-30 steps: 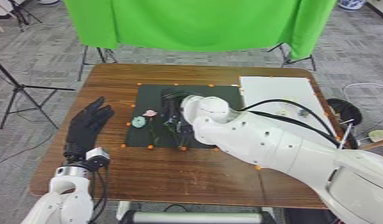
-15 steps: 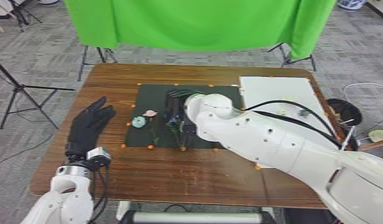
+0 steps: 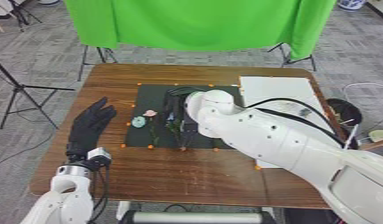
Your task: Arrange flowers
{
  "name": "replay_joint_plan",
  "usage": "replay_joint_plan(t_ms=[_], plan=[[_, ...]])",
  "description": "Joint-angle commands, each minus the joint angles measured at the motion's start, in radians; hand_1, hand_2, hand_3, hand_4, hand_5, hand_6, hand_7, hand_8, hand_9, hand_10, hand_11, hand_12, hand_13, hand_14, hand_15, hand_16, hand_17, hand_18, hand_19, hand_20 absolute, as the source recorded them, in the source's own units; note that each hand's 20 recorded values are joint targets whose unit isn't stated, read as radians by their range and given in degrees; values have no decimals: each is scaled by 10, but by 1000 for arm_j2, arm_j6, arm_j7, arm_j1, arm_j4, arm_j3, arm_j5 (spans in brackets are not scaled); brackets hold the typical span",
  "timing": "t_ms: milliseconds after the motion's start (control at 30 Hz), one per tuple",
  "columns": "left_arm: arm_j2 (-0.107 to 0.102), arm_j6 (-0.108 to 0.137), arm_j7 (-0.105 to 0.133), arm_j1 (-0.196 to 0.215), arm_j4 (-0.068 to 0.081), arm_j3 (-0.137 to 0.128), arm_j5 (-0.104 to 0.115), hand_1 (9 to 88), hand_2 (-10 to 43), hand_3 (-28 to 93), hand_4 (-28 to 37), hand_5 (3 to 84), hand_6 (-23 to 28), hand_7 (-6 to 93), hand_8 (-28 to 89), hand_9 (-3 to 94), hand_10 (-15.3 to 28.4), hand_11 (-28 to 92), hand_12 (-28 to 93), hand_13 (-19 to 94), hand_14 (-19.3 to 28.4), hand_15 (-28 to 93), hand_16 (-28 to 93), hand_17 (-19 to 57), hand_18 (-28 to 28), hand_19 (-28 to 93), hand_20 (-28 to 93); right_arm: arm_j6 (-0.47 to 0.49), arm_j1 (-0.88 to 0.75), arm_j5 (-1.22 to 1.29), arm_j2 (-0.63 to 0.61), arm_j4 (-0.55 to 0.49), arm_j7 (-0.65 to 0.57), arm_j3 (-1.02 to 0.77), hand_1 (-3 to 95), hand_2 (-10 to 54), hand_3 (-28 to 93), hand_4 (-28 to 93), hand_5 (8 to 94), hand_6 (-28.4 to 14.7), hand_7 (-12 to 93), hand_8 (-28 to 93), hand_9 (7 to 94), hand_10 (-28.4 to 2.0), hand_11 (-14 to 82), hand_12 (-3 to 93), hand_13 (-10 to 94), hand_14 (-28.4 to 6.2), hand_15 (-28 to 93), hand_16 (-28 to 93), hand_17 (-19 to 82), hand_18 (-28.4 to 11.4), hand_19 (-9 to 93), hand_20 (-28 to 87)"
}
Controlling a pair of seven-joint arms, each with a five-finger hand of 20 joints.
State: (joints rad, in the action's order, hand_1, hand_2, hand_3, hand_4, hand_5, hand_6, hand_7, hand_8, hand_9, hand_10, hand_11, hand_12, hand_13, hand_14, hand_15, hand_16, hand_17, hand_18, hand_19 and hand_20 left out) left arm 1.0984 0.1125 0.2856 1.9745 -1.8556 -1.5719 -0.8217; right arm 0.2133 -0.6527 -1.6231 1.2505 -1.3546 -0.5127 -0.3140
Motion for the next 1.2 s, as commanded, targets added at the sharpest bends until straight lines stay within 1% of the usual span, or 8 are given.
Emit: replay_joint_plan(t_ms=[33,300,333,367,600,833,1033,1200], plan=[[0,-10,-5,6,1,-1,-4,198,-95,720,-283,439,17,124,-68,437,128,165,118,345,167,132,19,62,116,27,167,33,44,18,-20,-29,-3,3,352,-95,722,-158,529,29,164,-108,647,-143,107,160,916,-13,592,285,638,-138,932,573],[-1,-9,-7,8,0,-2,-4,200,-95,720,-283,439,17,125,-68,437,128,165,119,346,168,133,19,61,117,29,167,59,66,28,-35,-51,-4,8,344,-95,713,-155,518,30,155,-105,635,-149,86,148,918,-16,580,281,638,-135,932,553],[1,-4,-7,17,-6,-5,-3,199,-95,720,-283,439,17,125,-68,438,127,165,119,346,167,133,19,61,118,29,168,67,66,26,-33,-52,-1,6,343,-95,713,-155,518,30,154,-105,633,-150,84,146,919,-16,578,281,638,-135,932,550],[0,-8,-8,10,-2,-2,-3,200,-95,720,-283,439,17,125,-69,438,127,166,119,346,167,133,19,60,118,30,168,68,71,34,-39,-61,-7,9,342,-95,712,-154,515,29,153,-105,631,-150,83,144,919,-17,576,281,638,-135,932,548],[1,-5,-8,17,-6,-8,-4,200,-95,720,-283,439,17,125,-69,438,127,166,119,346,167,134,19,59,120,31,167,132,68,49,-45,-79,-18,-5,330,-95,703,-151,511,35,146,-105,612,-161,74,119,924,-20,547,279,640,-130,932,505],[3,-6,-8,18,-6,-8,-4,201,-95,719,-283,439,16,126,-69,438,127,166,119,347,168,137,20,58,120,32,166,144,56,57,-46,-87,-30,-6,301,-95,689,-150,506,46,141,-112,537,-182,60,85,926,-27,501,281,640,-124,932,415],[5,-6,-9,17,-6,-7,-4,201,-95,720,-283,439,17,125,-68,438,128,165,118,348,167,139,20,58,121,32,166,181,57,72,-44,-88,-46,-15,288,-95,682,-150,475,48,131,-112,522,-190,58,80,920,-32,493,281,634,-127,932,390],[5,-2,-8,21,-7,-10,-5,202,-95,719,-283,439,14,127,-69,438,127,166,119,348,167,141,20,58,121,31,166,268,66,92,-39,-79,-61,-32,277,-95,672,-148,454,50,124,-110,524,-196,58,79,919,-36,486,279,627,-129,932,380]])
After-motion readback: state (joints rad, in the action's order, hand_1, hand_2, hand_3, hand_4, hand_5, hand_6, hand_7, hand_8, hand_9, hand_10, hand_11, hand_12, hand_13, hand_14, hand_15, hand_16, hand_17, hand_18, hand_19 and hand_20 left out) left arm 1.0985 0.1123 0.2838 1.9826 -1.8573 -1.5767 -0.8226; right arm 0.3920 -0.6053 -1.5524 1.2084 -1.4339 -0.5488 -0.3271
